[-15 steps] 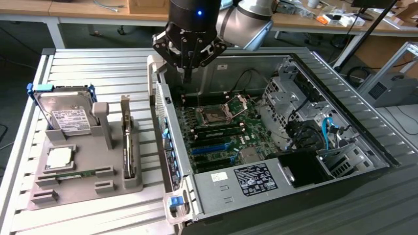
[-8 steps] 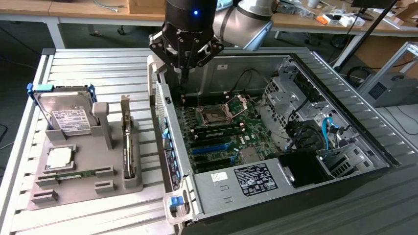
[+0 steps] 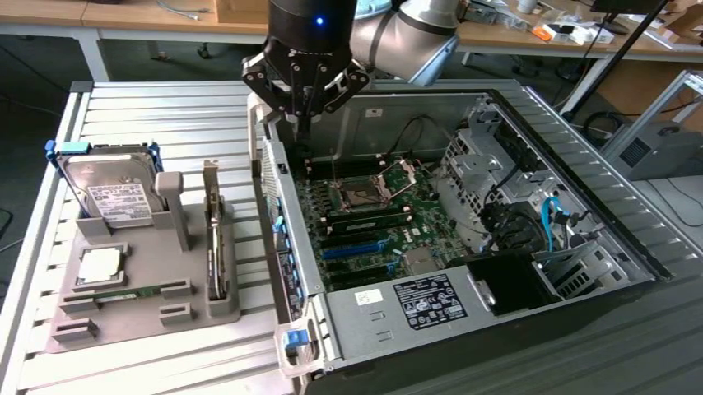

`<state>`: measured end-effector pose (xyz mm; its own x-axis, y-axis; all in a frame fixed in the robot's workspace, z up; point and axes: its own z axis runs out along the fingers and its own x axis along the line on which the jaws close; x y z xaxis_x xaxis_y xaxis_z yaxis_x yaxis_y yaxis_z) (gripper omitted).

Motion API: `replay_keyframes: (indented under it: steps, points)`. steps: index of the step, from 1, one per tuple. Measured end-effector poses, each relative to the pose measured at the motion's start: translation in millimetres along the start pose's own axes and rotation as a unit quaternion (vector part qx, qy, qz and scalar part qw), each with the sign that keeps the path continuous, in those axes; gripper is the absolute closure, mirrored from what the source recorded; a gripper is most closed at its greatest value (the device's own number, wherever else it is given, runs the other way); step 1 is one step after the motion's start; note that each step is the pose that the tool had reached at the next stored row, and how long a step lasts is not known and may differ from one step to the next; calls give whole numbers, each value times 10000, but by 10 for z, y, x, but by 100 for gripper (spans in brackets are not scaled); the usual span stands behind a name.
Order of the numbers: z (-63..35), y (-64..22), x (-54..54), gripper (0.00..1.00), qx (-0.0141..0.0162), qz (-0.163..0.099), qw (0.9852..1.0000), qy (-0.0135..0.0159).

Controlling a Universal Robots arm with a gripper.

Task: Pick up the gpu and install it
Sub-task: 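Reach for the gpu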

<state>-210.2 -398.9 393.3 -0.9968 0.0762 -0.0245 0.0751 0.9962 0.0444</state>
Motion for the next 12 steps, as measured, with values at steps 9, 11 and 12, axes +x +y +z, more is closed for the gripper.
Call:
replay_keyframes:
  steps: [9, 11, 12]
  points:
    - [-2, -7, 94, 90, 0, 0, 10000, 0]
    - [-3, -8, 107, 90, 0, 0, 10000, 0]
    - [-3, -9, 113, 90, 0, 0, 10000, -1]
